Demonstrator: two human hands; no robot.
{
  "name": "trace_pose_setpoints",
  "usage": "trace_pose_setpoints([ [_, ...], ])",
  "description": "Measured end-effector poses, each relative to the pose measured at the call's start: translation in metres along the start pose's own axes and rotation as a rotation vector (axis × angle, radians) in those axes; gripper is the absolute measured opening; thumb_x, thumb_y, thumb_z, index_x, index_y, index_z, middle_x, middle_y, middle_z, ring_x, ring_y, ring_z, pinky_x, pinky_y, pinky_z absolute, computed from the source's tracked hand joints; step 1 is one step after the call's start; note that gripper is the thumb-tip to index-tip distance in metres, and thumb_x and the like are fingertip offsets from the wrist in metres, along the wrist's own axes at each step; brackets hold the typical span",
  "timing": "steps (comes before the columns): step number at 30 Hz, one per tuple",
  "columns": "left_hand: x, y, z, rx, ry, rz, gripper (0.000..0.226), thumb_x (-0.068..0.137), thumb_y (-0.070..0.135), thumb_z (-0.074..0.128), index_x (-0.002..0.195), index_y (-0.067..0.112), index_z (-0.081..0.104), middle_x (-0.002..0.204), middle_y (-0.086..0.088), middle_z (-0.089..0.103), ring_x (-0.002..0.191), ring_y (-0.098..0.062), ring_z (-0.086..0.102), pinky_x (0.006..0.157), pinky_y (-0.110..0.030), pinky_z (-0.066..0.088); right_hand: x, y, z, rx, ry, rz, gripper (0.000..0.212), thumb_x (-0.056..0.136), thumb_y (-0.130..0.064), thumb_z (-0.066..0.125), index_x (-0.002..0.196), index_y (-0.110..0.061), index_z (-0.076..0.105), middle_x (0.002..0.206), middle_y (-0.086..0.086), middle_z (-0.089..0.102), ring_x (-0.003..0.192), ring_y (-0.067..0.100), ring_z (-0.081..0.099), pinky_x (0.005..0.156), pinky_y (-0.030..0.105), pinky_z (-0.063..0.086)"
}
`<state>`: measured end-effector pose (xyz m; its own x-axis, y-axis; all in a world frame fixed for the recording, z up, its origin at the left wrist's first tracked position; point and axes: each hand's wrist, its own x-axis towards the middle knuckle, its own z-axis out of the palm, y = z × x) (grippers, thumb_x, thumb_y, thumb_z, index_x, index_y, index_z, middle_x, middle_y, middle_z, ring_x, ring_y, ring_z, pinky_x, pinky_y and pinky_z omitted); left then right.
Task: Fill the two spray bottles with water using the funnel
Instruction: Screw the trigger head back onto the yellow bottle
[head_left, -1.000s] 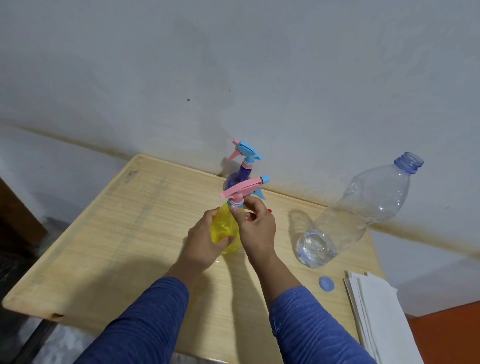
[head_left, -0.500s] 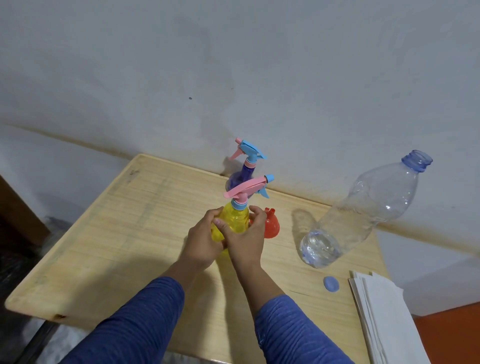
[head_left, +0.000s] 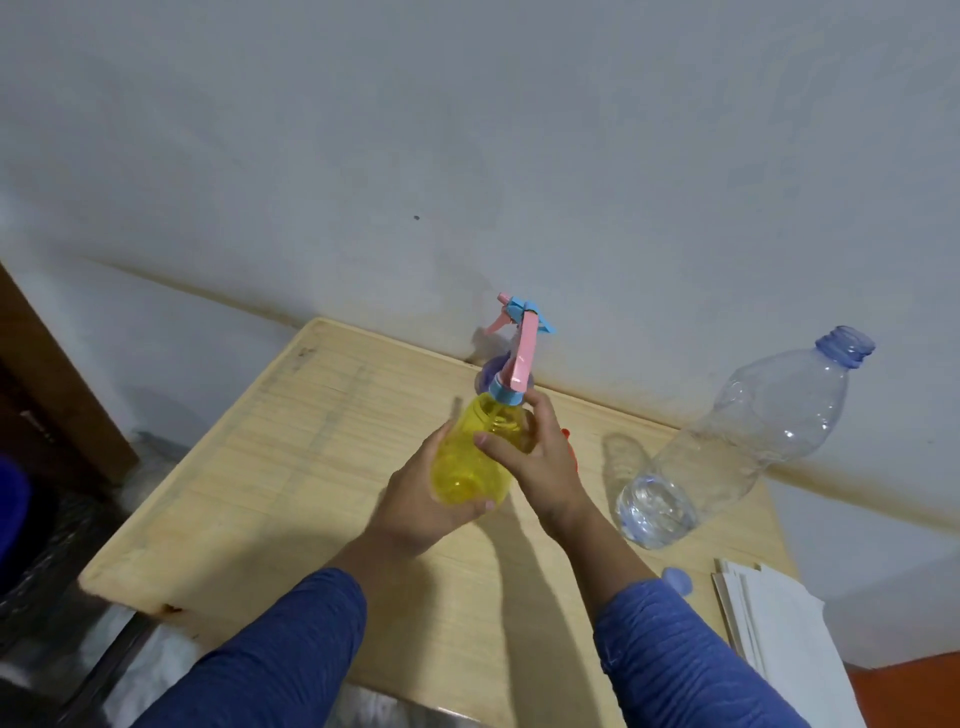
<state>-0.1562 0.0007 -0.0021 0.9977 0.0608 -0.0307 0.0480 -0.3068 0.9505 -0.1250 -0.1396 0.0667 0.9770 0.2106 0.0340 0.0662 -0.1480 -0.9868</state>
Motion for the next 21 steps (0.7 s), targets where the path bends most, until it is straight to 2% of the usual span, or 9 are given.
trace_pose_setpoints([
  [2,-0.005,0.008,0.001,0.022,0.071,0.020,0.082,0.055,0.045,0.083,0.124,0.049,0.039,0.114,0.022,0.058,0.105,-0.001,0.057,0.088,-0.025,0.049,-0.004,-0.008,0.003,0.062,0.041,-0.012,0.083,0.063,-0.020,0.080,0.130,-0.035,0.035,0.114,0.010,0.064,0.098,0.009,0.065,0.082,0.024,0.055],
  [4,-0.011,0.015,0.004,0.074,0.176,0.076,0.088,0.056,0.039,0.085,0.132,0.036,0.040,0.121,0.020,0.051,0.110,0.000,0.050,0.092,-0.019,0.042,-0.006,-0.015,0.011,0.086,0.125,-0.046,0.092,0.058,-0.026,0.082,0.131,-0.047,0.030,0.127,0.009,0.057,0.110,0.018,0.061,0.086,0.030,0.055],
  [6,-0.017,0.017,0.006,0.110,0.242,0.136,0.095,0.056,0.033,0.087,0.137,0.025,0.038,0.124,0.015,0.045,0.113,0.001,0.042,0.094,-0.010,0.031,-0.005,-0.024,0.016,0.087,0.188,-0.086,0.092,0.058,-0.026,0.083,0.135,-0.037,0.034,0.129,0.008,0.055,0.112,0.020,0.060,0.088,0.035,0.056],
  [8,-0.026,0.018,0.007,0.135,0.259,0.168,0.097,0.055,0.033,0.087,0.138,0.021,0.037,0.129,0.008,0.045,0.117,-0.003,0.041,0.094,-0.008,0.026,-0.006,-0.033,0.019,0.071,0.220,-0.052,0.071,0.060,-0.030,0.083,0.123,-0.017,0.053,0.111,0.010,0.066,0.101,0.022,0.066,0.088,0.044,0.056],
  [10,-0.035,0.019,0.008,0.150,0.235,0.144,0.102,0.054,0.039,0.087,0.139,0.022,0.035,0.133,0.006,0.043,0.120,-0.003,0.038,0.093,-0.008,0.024,-0.008,-0.043,0.020,0.003,0.232,0.027,0.029,0.069,-0.026,0.080,0.093,-0.017,0.066,0.095,0.010,0.070,0.093,0.027,0.068,0.086,0.048,0.056],
  [12,-0.042,0.018,0.007,0.179,0.166,0.110,0.111,0.049,0.046,0.087,0.141,0.025,0.029,0.136,0.008,0.039,0.120,-0.001,0.035,0.092,-0.008,0.024,-0.010,-0.048,0.017,-0.062,0.200,0.083,0.016,0.077,-0.024,0.074,0.088,-0.023,0.063,0.093,0.012,0.070,0.090,0.029,0.068,0.083,0.044,0.057],
  [15,-0.047,0.007,0.003,0.208,0.020,0.048,0.123,0.045,0.047,0.088,0.145,0.028,0.020,0.143,0.007,0.033,0.131,-0.008,0.033,0.102,-0.019,0.030,-0.011,-0.053,0.008,-0.135,0.087,0.159,0.028,0.080,-0.027,0.071,0.103,-0.014,0.062,0.090,0.007,0.071,0.081,0.017,0.069,0.075,0.033,0.056],
  [17,-0.055,-0.003,-0.002,0.255,-0.057,-0.013,0.126,0.046,0.053,0.086,0.146,0.025,0.016,0.148,0.005,0.027,0.137,-0.012,0.027,0.110,-0.027,0.028,-0.010,-0.053,0.003,-0.141,-0.005,0.196,0.016,0.081,-0.022,0.070,0.093,-0.013,0.064,0.082,0.007,0.071,0.073,0.016,0.068,0.068,0.026,0.054],
  [21,-0.068,-0.025,-0.010,0.503,-0.067,-0.219,0.130,0.050,0.081,0.061,0.149,0.019,0.005,0.157,-0.001,0.008,0.145,-0.017,0.007,0.117,-0.039,0.015,-0.005,-0.046,-0.001,-0.203,-0.191,0.263,0.020,0.086,-0.024,0.064,0.097,-0.008,0.060,0.072,0.014,0.068,0.063,0.022,0.064,0.058,0.028,0.052],
])
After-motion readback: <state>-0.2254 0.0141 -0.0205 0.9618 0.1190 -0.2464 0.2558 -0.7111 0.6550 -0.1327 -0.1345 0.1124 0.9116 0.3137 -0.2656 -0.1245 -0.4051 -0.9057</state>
